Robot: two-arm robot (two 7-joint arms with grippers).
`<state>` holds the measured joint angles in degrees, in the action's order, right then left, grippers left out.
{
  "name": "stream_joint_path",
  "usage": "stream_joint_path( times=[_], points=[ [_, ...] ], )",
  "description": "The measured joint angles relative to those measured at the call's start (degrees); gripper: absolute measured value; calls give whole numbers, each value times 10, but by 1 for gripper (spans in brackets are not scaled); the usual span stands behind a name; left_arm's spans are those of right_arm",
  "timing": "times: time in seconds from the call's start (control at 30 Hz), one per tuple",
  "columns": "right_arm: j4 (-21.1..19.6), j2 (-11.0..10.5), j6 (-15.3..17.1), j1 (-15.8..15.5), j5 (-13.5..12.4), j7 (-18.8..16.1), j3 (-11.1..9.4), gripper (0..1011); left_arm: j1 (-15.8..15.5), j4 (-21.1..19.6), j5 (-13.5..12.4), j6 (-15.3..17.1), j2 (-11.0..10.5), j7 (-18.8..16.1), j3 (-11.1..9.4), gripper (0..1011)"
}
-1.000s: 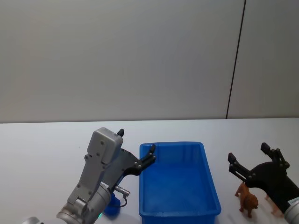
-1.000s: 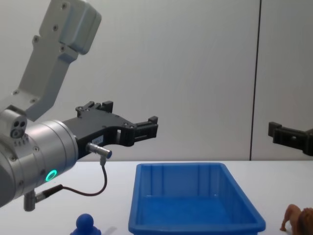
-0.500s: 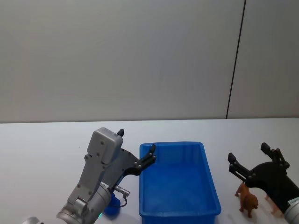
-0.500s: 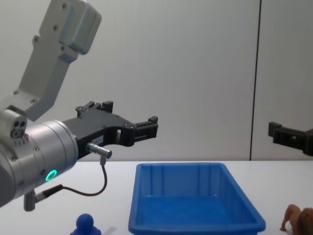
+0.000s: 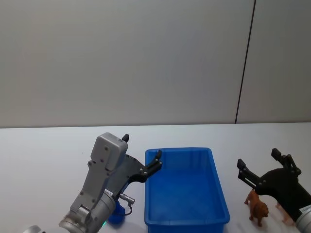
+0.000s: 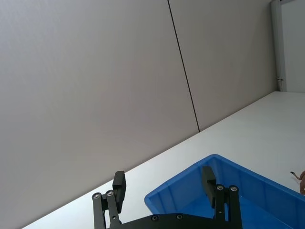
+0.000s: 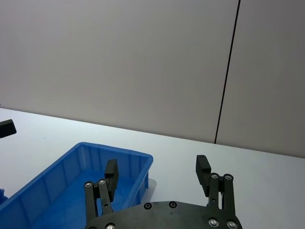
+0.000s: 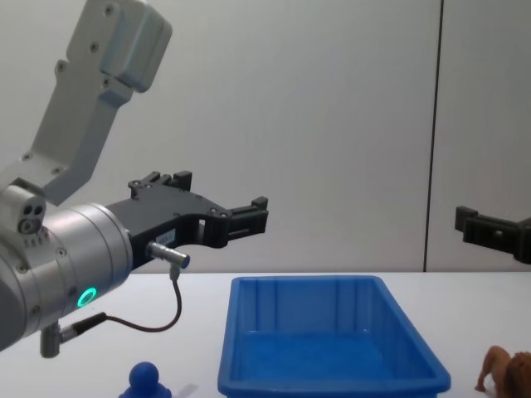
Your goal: Pick up the two dolls from the table and place them into the box.
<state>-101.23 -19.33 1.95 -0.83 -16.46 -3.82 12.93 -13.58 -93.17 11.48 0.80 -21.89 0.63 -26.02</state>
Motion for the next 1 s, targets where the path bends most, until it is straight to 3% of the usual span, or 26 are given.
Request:
stream_joint_path(
  times=[0.47, 1.0],
  points=[
    [9, 0, 14, 5, -8, 12, -8, 1001, 0, 0, 0, 0, 0, 0, 0, 1002],
    [19, -6, 71, 6, -18, 58, -26, 1001, 0, 0, 0, 0, 0, 0, 0, 1002]
  ],
)
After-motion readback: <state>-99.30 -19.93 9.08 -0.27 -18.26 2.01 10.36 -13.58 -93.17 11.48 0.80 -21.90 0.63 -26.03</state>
